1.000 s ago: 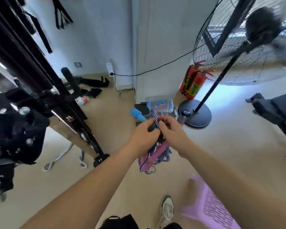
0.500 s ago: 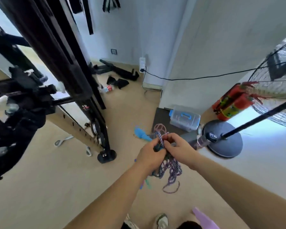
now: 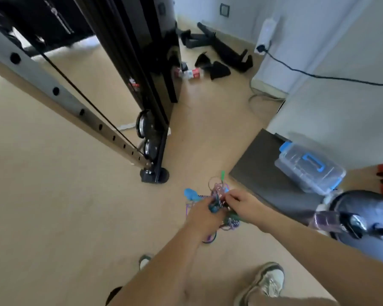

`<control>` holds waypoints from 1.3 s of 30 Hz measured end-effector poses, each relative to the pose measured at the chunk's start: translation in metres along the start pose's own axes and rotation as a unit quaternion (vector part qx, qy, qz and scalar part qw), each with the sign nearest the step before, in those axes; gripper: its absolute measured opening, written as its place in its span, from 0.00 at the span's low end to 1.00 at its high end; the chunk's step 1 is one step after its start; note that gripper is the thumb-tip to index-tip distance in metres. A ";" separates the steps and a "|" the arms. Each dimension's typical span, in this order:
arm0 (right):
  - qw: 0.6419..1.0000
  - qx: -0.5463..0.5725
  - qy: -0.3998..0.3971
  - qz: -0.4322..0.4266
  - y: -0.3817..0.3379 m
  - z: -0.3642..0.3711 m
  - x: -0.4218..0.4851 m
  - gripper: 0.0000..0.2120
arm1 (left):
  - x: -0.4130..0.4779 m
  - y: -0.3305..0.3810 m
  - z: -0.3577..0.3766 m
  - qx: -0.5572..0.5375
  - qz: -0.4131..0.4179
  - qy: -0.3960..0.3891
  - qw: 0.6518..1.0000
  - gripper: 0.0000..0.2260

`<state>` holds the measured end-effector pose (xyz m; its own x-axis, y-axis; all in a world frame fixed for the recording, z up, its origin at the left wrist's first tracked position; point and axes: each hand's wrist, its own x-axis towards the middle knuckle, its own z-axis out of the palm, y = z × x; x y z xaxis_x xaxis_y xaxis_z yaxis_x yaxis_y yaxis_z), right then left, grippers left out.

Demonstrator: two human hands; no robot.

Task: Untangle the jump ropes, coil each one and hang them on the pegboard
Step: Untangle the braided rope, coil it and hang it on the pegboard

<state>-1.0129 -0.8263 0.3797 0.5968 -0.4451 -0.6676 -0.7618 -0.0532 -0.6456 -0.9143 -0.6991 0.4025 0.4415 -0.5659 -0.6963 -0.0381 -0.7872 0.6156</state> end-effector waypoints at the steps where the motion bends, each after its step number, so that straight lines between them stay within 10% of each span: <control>1: 1.000 -0.015 -0.014 -0.006 0.015 0.011 0.015 0.16 | 0.016 -0.017 0.011 0.013 -0.013 0.011 1.000 0.11; 11: 0.992 -0.103 -0.068 0.037 0.197 0.122 0.191 0.13 | 0.190 -0.218 0.121 0.039 -0.059 0.004 0.997 0.13; 17: 0.948 -0.296 0.117 0.005 0.261 0.154 0.252 0.13 | 0.242 -0.301 0.156 0.025 -0.064 0.034 0.997 0.17; 22: 0.920 -0.307 0.150 -0.193 0.267 0.183 0.250 0.06 | 0.230 -0.319 0.169 0.014 -0.025 0.012 1.000 0.29; 25: 0.980 -0.182 -0.037 -0.065 0.243 0.197 0.253 0.14 | 0.220 -0.303 0.157 0.061 0.007 0.034 0.998 0.23; 30: 0.985 0.136 -0.051 0.098 0.198 0.193 0.241 0.13 | 0.196 -0.275 0.149 0.093 0.132 0.056 0.985 0.22; 36: 0.997 -0.063 0.031 0.031 0.152 0.163 0.205 0.17 | 0.166 -0.248 0.121 0.033 0.106 0.019 0.994 0.10; 39: 0.989 -0.124 0.038 -0.070 0.123 0.145 0.171 0.11 | 0.142 -0.233 0.086 0.173 0.061 -0.035 0.982 0.13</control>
<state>-0.9680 -0.7792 0.1324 0.6872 -0.4829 -0.5427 -0.7173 -0.3328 -0.6122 -0.9197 -0.6171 0.1291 0.3516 -0.6673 -0.6565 -0.3945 -0.7416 0.5425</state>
